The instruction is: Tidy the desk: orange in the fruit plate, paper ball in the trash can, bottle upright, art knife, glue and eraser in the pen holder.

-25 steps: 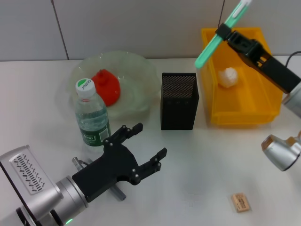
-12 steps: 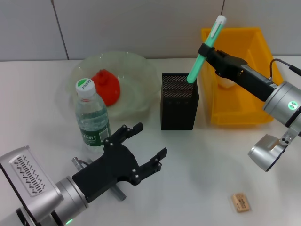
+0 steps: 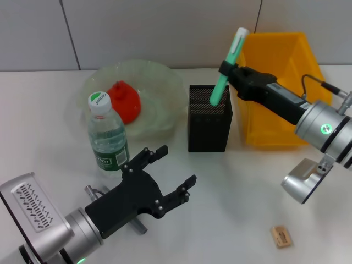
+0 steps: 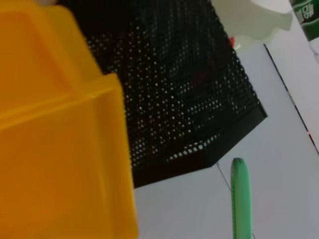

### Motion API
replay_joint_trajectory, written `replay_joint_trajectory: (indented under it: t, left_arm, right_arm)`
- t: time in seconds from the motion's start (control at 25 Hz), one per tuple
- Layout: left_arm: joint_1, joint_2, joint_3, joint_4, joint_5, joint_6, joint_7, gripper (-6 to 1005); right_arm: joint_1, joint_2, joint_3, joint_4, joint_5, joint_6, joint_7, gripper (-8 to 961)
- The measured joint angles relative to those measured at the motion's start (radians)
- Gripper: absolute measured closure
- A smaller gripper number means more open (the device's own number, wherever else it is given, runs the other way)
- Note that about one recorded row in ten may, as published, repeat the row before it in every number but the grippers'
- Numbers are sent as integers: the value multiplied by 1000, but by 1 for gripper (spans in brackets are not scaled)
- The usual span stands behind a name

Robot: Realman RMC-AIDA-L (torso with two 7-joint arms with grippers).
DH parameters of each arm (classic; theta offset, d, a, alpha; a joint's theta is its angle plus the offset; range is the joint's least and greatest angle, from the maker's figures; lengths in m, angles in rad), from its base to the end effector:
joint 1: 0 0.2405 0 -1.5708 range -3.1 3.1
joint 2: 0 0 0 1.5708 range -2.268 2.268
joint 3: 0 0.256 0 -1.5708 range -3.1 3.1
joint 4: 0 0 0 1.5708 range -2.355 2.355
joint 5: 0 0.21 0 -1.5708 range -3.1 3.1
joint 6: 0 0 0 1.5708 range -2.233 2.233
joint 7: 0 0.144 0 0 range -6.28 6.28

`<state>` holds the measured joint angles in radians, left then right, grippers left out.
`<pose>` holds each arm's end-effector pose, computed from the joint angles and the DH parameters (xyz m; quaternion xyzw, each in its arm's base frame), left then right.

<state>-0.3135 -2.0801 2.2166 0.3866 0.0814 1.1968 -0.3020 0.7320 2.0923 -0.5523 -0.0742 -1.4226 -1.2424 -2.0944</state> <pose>-0.2537 0.2624 -0.1030 -0.8824 -0.0829 -0.3397 0.3147 0.2248 0.3838 -0.0462 -0.3244 -0.7906 -0.2742 0.4412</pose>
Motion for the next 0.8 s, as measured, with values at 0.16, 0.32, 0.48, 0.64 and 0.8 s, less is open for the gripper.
replay_joint_trajectory:
  t: [0.16, 0.32, 0.48, 0.64, 0.8]
  left_arm:
    - [3, 0, 1, 0, 0, 5, 6, 189]
    - [7, 0, 2, 0, 0, 11, 14, 189]
    - [8, 0, 2, 0, 0, 13, 27, 188]
    - [9, 0, 1, 0, 0, 16, 30, 188]
    - [9, 0, -2, 0, 0, 21, 31, 188]
  right_arm:
    - [19, 0, 39, 52, 4, 8, -61, 827]
    - [32, 0, 119, 107, 5, 22, -158, 800]
    - [33, 0, 143, 123, 4, 16, -187, 670]
    - [27, 0, 144, 132, 3, 12, -192, 670]
    - [23, 0, 147, 143, 4, 6, -192, 670]
